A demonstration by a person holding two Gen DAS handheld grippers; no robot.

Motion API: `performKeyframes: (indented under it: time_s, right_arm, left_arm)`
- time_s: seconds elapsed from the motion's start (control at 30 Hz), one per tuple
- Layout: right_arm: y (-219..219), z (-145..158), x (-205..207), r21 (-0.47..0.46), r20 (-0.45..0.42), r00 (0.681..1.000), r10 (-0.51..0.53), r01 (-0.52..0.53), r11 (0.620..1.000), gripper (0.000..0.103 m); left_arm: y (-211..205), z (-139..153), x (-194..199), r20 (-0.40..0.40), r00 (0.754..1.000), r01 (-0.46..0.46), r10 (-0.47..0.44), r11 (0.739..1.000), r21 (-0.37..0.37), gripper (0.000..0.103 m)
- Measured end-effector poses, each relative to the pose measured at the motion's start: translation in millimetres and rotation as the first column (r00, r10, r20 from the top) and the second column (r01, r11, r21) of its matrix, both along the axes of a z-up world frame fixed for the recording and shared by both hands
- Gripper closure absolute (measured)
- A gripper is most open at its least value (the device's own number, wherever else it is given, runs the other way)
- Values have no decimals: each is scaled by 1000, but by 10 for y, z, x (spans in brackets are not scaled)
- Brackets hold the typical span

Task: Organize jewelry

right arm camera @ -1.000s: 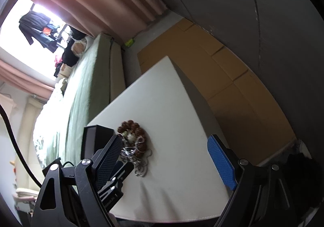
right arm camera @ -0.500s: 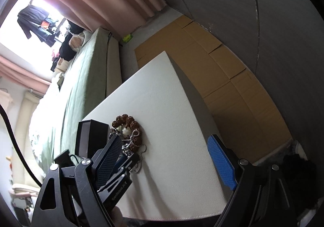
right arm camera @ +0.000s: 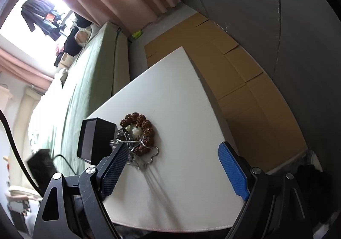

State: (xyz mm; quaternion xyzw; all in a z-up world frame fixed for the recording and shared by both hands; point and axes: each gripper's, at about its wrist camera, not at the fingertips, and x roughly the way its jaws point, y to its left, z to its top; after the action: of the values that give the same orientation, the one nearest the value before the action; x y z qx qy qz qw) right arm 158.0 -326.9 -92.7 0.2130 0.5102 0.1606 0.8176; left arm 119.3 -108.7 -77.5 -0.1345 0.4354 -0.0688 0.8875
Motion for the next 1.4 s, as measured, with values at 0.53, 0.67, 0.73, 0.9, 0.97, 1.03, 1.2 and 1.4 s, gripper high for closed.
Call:
performKeyframes:
  time_s: [0.53, 0.67, 0.73, 0.9, 0.97, 1.03, 1.2, 1.4]
  right_arm:
    - [360, -19, 32, -3, -6, 998, 59, -59, 998, 16]
    - [458, -24, 83, 15, -10, 997, 71, -71, 997, 16]
    - [506, -31, 117, 26, -15, 997, 72, -71, 997, 16]
    - [640, -48, 186, 55, -21, 996, 83, -81, 995, 17]
    - [695, -49, 204, 59, -19, 995, 94, -93, 994, 22]
    - [733, -63, 230, 65, -24, 995, 99, -98, 993, 30]
    - [864, -145, 264, 72, -50, 989, 139, -135, 988, 45]
    - [1063, -202, 290, 58, -28, 981, 191, -189, 980, 56]
  left_arm:
    - [471, 789, -158, 178, 981, -58, 75, 993, -99, 83]
    - [559, 1023, -186, 218, 973, -63, 82, 994, -91, 83]
    - [596, 1159, -178, 235, 968, -68, 86, 994, -83, 83]
    - [668, 1479, -177, 276, 958, -77, 81, 997, -24, 83]
    - [711, 1635, -192, 298, 951, -82, 82, 997, -11, 83]
    - [735, 1774, -204, 318, 944, -91, 84, 996, 7, 83]
    - [742, 2099, -250, 368, 927, -107, 75, 992, 68, 83]
    - [796, 2320, -254, 397, 914, -136, 80, 984, 114, 83]
